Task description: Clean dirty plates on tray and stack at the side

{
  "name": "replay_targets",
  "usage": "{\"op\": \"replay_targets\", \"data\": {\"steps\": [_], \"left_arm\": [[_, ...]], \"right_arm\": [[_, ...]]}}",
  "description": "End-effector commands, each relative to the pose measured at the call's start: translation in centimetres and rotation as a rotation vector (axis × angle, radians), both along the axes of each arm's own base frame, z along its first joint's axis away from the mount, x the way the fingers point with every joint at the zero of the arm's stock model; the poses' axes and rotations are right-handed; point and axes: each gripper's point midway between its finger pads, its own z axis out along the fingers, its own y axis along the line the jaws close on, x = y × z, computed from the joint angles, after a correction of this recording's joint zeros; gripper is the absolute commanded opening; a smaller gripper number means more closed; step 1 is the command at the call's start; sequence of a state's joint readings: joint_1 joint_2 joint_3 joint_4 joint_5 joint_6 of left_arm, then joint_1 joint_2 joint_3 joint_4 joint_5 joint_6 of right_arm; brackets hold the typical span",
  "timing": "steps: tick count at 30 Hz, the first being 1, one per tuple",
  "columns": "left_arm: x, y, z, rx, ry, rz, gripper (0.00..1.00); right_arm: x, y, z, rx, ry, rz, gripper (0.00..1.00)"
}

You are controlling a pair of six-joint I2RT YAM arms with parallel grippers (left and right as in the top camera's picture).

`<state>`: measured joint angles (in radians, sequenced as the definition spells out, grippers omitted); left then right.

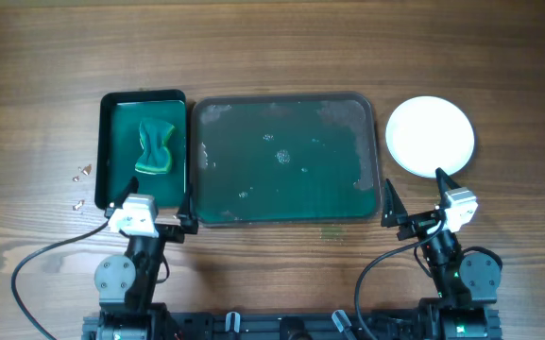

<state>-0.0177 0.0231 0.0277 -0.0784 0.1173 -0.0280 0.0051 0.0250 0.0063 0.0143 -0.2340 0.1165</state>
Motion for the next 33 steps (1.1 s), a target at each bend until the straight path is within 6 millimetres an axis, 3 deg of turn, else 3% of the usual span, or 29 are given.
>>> {"op": "replay_targets", "data": {"steps": [1, 33], "left_arm": [[0.05, 0.21, -0.31, -0.005, -0.01, 0.014, 1.0], [0.06, 0.21, -0.38, -0.016, -0.005, 0.015, 1.0]], "right_arm": [[-0.01, -0.05, 0.17, 0.017, -0.004, -0.005, 1.0], [-0.01, -0.05, 0.17, 0.017, -0.004, -0.005, 1.0]]}}
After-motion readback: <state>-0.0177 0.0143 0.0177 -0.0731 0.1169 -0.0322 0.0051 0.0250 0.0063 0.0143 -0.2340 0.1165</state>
